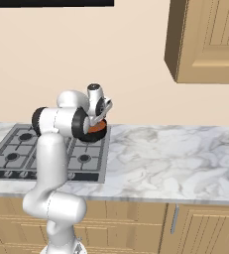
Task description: Retrieve the steak from the fridge and place it on the saucepan with marinade on the stove.
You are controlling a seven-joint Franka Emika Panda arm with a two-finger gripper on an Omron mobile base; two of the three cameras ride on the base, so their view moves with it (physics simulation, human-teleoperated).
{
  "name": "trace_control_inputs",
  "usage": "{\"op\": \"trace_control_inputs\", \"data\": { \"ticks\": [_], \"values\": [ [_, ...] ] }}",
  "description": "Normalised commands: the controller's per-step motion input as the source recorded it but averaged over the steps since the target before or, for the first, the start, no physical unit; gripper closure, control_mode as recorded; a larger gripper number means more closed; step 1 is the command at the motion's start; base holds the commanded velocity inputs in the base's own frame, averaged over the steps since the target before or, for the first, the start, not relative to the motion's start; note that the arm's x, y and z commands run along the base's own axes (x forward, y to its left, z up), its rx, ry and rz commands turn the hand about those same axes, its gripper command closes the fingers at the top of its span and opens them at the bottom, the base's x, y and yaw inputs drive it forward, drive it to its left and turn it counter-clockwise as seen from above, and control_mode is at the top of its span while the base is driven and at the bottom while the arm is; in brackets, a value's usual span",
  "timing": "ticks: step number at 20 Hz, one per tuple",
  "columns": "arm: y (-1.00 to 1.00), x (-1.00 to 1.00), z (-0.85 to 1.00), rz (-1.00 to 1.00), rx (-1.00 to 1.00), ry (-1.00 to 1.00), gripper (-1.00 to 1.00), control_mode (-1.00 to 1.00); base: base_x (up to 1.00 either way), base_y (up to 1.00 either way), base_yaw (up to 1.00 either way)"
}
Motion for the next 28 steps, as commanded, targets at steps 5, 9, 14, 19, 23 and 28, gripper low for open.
{"op": "trace_control_inputs", "data": {
  "ticks": [5, 9, 14, 19, 23, 28],
  "values": [
    [0.0, -0.39, 0.0, 0.0, 0.0, -0.03, 1.0, -1.0, 0.0, 0.0, 0.0],
    [0.0, -0.17, 0.0, 0.0, 0.0, 0.0, 1.0, -1.0, 0.0, 0.0, 0.0],
    [0.0, 0.16, 0.0, 0.0, 0.0, 0.0, 1.0, -1.0, 0.0, 0.0, 0.0],
    [0.03, 0.29, 0.0, -0.01, 0.0, 0.0, -1.0, -1.0, 0.0, 0.0, 0.0],
    [0.0, 0.01, 0.0, 0.0, 0.0, 0.0, -1.0, -1.0, 0.0, 0.0, 0.0],
    [0.0, -0.23, 0.04, 0.0, 0.0, 0.0, -1.0, -1.0, 0.0, 0.0, 0.0]
  ]
}}
